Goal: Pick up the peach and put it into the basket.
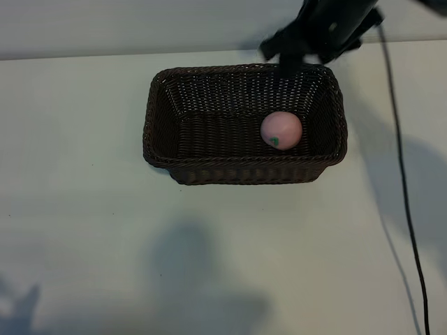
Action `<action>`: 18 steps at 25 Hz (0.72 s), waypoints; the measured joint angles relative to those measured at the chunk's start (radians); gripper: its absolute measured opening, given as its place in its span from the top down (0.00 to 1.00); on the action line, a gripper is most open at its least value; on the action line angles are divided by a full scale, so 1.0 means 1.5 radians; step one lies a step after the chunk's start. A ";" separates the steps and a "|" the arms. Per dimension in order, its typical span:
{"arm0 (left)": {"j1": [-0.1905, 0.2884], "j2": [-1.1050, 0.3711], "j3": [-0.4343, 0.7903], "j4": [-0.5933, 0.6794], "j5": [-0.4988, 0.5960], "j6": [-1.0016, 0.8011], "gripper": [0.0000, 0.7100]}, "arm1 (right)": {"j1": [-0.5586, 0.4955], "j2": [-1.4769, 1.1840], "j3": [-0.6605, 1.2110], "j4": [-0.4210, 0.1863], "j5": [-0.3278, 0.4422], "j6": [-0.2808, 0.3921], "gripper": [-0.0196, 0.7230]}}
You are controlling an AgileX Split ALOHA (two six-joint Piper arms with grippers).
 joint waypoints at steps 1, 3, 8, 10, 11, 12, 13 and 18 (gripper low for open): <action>0.000 0.000 0.000 0.000 0.000 0.000 0.16 | -0.010 -0.001 -0.013 -0.002 0.013 0.000 0.18; 0.000 0.000 0.000 0.000 0.000 0.000 0.16 | -0.037 -0.001 -0.028 -0.003 0.026 -0.002 0.19; 0.000 0.000 0.000 0.000 0.000 0.000 0.16 | -0.120 0.000 -0.030 -0.024 0.051 -0.015 0.19; 0.000 0.000 0.000 0.000 0.000 0.000 0.16 | -0.169 0.000 -0.030 -0.033 0.056 -0.017 0.19; 0.000 0.000 0.000 0.000 0.000 0.000 0.16 | -0.196 0.000 -0.030 -0.038 0.058 -0.017 0.19; 0.000 0.000 0.000 0.000 0.000 0.000 0.16 | -0.219 0.000 -0.030 -0.038 0.061 -0.022 0.19; 0.000 0.000 0.000 0.000 0.000 0.000 0.16 | -0.246 0.000 -0.030 -0.044 0.064 -0.028 0.19; 0.000 0.000 0.000 0.000 0.000 0.000 0.16 | -0.351 0.001 -0.030 -0.047 0.087 -0.052 0.19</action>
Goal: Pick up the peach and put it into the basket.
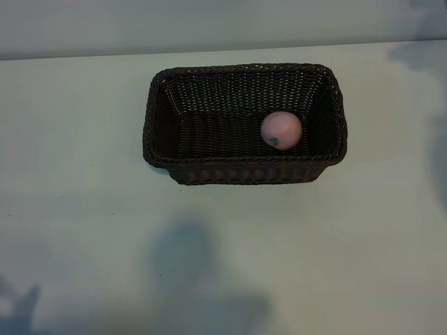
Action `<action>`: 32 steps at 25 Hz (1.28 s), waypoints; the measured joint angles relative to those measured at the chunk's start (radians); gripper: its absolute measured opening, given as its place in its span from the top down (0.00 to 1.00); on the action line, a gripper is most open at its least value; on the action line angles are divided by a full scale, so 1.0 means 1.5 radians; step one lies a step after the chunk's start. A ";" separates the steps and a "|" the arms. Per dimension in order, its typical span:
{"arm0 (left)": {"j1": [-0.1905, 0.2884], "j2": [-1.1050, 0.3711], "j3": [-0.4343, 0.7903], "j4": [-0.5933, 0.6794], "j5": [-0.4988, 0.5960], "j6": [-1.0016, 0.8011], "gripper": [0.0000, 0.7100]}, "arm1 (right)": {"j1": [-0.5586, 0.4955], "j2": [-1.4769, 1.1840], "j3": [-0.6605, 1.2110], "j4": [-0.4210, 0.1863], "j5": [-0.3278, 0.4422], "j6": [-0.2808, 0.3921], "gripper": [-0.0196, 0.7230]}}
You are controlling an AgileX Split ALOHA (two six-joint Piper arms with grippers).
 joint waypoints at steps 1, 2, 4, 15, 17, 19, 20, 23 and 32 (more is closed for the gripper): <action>0.000 0.000 0.000 0.000 0.000 0.000 0.16 | -0.013 0.000 0.000 0.008 0.003 -0.005 0.19; 0.000 0.000 0.000 0.000 0.000 0.000 0.16 | -0.026 0.000 0.000 0.008 0.005 -0.010 0.19; 0.000 0.000 0.000 0.000 0.000 0.000 0.16 | -0.042 0.000 0.000 0.015 0.005 -0.018 0.19; 0.000 0.000 0.000 0.000 0.000 0.000 0.16 | -0.051 -0.088 0.066 0.063 0.006 -0.016 0.24; 0.000 0.000 0.000 0.000 0.000 0.000 0.16 | -0.051 -0.135 0.108 0.056 0.008 -0.016 0.24; 0.000 0.000 0.000 0.000 0.000 0.000 0.16 | -0.051 -0.187 0.141 0.054 0.010 -0.016 0.24; 0.000 0.000 0.000 0.000 0.000 0.001 0.16 | -0.051 -0.210 0.157 0.053 0.010 -0.016 0.24; 0.000 0.000 0.000 0.000 0.000 0.001 0.16 | -0.051 -0.298 0.193 0.053 0.010 -0.016 0.24; 0.000 0.000 0.000 0.000 0.000 0.001 0.16 | -0.051 -0.630 0.278 0.086 0.010 -0.016 0.25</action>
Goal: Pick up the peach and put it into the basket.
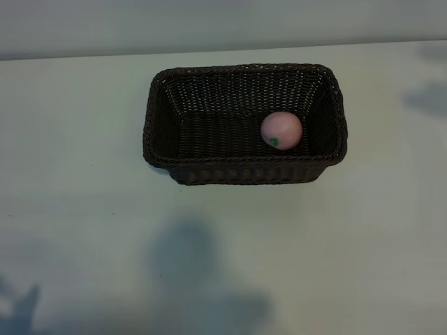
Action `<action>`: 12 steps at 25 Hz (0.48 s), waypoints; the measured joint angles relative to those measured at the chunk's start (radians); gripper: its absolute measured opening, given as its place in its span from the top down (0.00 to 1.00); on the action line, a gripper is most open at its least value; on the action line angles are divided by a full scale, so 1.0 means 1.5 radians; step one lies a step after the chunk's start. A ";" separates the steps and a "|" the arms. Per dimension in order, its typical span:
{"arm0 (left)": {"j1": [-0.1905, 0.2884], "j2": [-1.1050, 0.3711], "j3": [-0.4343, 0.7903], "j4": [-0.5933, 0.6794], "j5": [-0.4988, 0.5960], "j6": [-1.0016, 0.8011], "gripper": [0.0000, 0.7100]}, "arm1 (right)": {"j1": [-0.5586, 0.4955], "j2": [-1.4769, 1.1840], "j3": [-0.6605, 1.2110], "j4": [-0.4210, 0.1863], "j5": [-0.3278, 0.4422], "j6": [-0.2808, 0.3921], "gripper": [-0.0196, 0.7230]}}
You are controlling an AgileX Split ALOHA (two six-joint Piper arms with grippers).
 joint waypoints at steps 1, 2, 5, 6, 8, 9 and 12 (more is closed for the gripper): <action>0.000 0.000 0.000 0.000 0.000 0.000 0.16 | 0.000 -0.046 0.016 0.000 -0.002 0.000 0.25; 0.000 0.000 0.000 0.000 0.000 0.000 0.16 | 0.000 -0.097 0.035 0.001 -0.004 0.000 0.25; 0.000 0.000 0.000 0.000 -0.001 0.000 0.16 | 0.000 -0.212 0.092 0.003 -0.008 -0.005 0.25; 0.000 0.000 0.000 0.000 -0.001 0.000 0.16 | 0.000 -0.239 0.116 0.002 -0.009 -0.006 0.25; 0.000 0.000 0.000 0.000 -0.001 0.000 0.16 | 0.000 -0.303 0.164 0.002 -0.009 -0.009 0.25; 0.000 0.000 0.000 0.000 -0.001 0.000 0.16 | 0.000 -0.335 0.191 0.000 -0.009 -0.009 0.25; 0.000 0.000 0.000 0.000 -0.001 0.000 0.16 | 0.000 -0.422 0.269 -0.007 -0.021 -0.011 0.25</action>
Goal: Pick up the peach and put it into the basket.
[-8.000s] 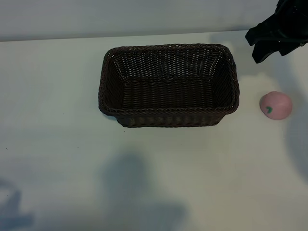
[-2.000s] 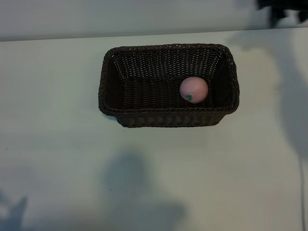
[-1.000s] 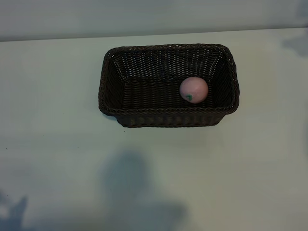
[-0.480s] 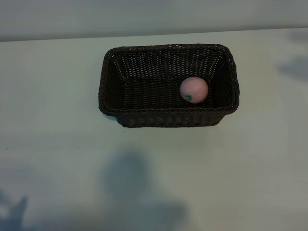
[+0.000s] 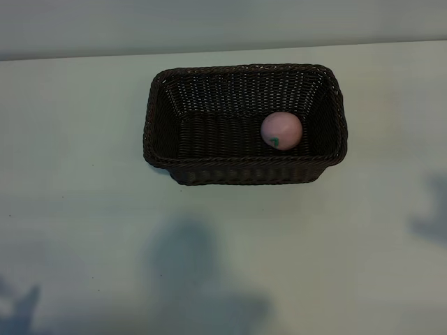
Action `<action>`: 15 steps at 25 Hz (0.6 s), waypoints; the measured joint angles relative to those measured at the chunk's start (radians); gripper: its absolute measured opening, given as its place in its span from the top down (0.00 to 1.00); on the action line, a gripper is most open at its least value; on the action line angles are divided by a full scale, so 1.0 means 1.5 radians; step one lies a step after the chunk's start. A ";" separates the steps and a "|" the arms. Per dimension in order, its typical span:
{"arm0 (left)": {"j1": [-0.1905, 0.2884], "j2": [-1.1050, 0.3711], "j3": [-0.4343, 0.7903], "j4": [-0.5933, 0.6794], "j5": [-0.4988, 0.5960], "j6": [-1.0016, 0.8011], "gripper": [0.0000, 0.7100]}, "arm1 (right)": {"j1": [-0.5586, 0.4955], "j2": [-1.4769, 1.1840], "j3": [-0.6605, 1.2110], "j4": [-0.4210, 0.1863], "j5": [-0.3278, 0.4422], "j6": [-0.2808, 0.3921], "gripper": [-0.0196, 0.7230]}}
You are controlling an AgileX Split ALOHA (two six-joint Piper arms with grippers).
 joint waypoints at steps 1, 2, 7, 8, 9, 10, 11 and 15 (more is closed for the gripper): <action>0.000 0.000 0.000 0.000 0.000 0.000 0.16 | 0.003 -0.024 0.028 -0.002 -0.010 0.000 0.25; 0.000 0.000 0.000 0.000 0.000 0.000 0.16 | 0.011 -0.050 0.051 -0.003 -0.021 0.000 0.25; 0.000 0.000 0.000 0.000 0.000 0.000 0.16 | 0.050 -0.167 0.162 -0.013 -0.060 0.000 0.25; 0.000 0.000 0.000 0.000 0.000 0.000 0.16 | 0.052 -0.191 0.181 -0.016 -0.060 0.000 0.25; 0.000 0.000 0.000 0.000 0.000 0.000 0.16 | 0.053 -0.211 0.197 -0.019 -0.063 0.000 0.25; 0.000 0.000 0.000 0.000 0.000 0.000 0.16 | 0.054 -0.234 0.211 -0.021 -0.067 0.000 0.25; 0.000 0.000 0.000 0.000 0.000 0.000 0.16 | 0.055 -0.257 0.226 -0.022 -0.075 0.000 0.25; 0.000 0.000 0.000 0.000 0.000 0.000 0.16 | 0.057 -0.284 0.280 -0.028 -0.083 0.000 0.25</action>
